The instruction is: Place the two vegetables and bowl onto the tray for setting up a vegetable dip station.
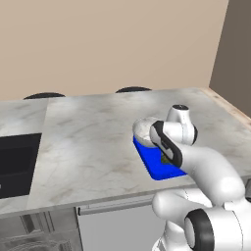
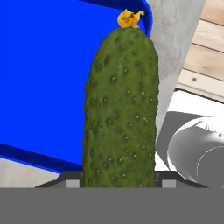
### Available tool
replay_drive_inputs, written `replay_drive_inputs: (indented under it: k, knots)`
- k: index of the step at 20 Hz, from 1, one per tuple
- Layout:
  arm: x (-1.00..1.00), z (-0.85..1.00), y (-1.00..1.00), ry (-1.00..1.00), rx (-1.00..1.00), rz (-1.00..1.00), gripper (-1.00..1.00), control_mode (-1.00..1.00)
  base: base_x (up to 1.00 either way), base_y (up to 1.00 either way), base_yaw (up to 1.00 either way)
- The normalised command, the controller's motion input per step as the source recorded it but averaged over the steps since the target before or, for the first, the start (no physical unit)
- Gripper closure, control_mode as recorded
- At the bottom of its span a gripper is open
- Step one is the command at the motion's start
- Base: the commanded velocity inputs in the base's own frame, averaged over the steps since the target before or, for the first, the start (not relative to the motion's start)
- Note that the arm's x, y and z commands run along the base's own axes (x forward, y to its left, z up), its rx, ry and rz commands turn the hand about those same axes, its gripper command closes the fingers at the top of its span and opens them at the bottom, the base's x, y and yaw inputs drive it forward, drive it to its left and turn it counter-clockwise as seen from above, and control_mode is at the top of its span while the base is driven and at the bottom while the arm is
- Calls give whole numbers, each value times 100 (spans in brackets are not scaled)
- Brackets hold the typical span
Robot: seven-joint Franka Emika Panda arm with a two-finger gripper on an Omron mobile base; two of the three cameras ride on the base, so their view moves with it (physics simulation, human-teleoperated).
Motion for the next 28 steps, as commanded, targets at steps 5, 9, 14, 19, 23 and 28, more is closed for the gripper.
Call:
replay_drive_inputs:
  k: [5,9,14,19,23,28]
  knots:
    - [13,-8,-4,0,4,-3,100,-100,0,0,0]
    - [10,-7,-2,-3,4,-2,100,-100,0,0,0]
    - [9,-7,0,-11,3,-2,100,-100,0,0,0]
    - [6,-11,0,-11,4,-2,100,-100,0,0,0]
    - [8,-10,0,-7,3,-4,100,-100,0,0,0]
    - [10,-10,0,-6,1,-3,100,-100,0,0,0]
